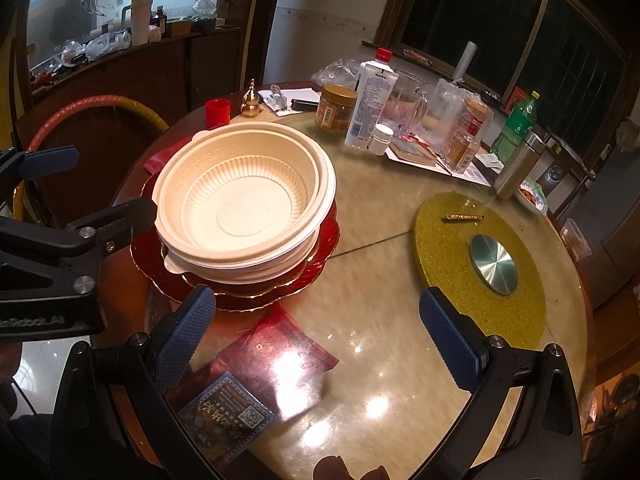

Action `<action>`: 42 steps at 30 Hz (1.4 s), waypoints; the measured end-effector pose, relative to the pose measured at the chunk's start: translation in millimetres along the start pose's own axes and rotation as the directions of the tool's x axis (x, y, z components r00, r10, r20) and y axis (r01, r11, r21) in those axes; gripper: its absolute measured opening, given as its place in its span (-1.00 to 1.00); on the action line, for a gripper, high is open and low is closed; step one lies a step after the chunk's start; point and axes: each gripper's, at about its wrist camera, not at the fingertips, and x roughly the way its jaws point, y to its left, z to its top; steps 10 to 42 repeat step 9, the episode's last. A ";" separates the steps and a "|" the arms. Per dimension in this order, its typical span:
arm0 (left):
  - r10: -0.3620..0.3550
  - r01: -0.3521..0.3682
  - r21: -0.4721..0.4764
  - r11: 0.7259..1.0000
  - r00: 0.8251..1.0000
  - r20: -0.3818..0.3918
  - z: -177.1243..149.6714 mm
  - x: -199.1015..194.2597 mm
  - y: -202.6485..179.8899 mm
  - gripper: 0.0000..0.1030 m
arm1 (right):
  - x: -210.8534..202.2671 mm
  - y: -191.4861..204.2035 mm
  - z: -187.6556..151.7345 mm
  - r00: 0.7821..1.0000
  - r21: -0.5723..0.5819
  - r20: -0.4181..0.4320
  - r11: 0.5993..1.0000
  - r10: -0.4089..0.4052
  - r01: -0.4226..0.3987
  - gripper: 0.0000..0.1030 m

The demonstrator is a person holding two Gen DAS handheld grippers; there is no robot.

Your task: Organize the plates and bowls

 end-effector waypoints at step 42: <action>-0.006 0.006 -0.005 1.000 1.000 0.002 2.8 0.6 0.4 1.00 | 1.6 1.9 0.9 1.000 -0.005 -0.002 1.000 0.004 -0.004 1.00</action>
